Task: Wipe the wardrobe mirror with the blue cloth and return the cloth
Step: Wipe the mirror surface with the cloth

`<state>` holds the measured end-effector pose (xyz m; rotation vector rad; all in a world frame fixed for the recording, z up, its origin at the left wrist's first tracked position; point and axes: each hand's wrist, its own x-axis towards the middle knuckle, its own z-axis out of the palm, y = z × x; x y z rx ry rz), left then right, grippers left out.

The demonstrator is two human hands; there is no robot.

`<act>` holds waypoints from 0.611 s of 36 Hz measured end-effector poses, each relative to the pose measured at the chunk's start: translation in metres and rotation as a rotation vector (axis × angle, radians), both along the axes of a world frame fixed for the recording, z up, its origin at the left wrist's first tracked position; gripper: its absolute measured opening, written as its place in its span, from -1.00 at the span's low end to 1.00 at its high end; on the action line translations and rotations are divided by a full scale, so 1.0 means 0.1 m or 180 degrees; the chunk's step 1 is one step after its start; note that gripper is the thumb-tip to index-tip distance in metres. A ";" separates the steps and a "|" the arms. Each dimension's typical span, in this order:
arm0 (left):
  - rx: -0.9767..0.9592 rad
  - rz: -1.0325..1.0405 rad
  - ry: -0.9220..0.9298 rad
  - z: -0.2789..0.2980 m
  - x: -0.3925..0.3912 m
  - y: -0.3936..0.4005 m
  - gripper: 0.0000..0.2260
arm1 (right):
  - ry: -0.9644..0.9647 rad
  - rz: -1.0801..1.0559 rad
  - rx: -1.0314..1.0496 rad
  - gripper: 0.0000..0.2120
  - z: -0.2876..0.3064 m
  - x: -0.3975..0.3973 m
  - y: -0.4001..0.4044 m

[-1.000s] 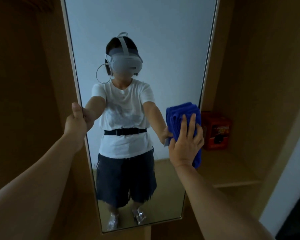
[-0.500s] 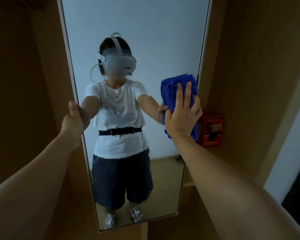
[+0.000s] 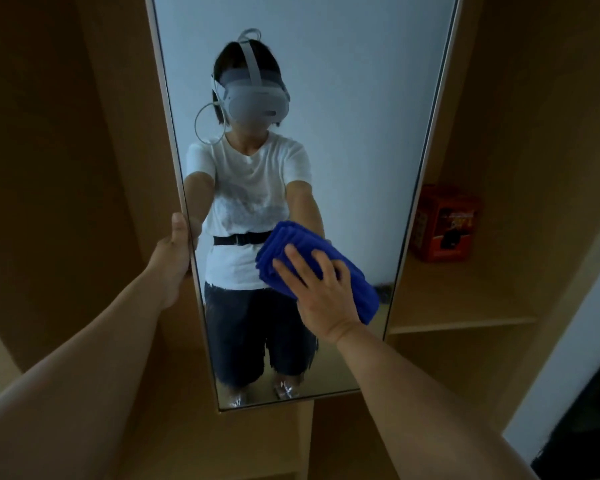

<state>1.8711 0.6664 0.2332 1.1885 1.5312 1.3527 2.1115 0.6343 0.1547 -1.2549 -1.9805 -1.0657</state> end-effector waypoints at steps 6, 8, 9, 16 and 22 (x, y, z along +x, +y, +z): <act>0.0052 -0.0061 -0.0070 -0.04 0.00 -0.01 -0.45 | -0.0056 0.0183 0.0301 -0.41 0.41 -0.12 0.03; 0.0049 -0.0059 -0.0113 -0.04 -0.01 -0.01 -0.47 | 0.0183 0.0160 0.0460 -0.48 0.65 -0.21 0.06; 0.0044 -0.0062 -0.0126 -0.04 -0.02 -0.01 -0.47 | 0.0263 0.0155 0.0514 -0.49 0.75 -0.26 0.07; -0.0049 -0.0065 -0.0098 -0.03 -0.02 -0.01 -0.36 | 0.0225 0.0142 0.0804 -0.52 0.80 -0.39 0.13; 0.0109 -0.0016 0.0017 -0.06 0.01 -0.01 -0.32 | -0.0307 0.0366 0.0702 -0.47 0.45 -0.48 0.16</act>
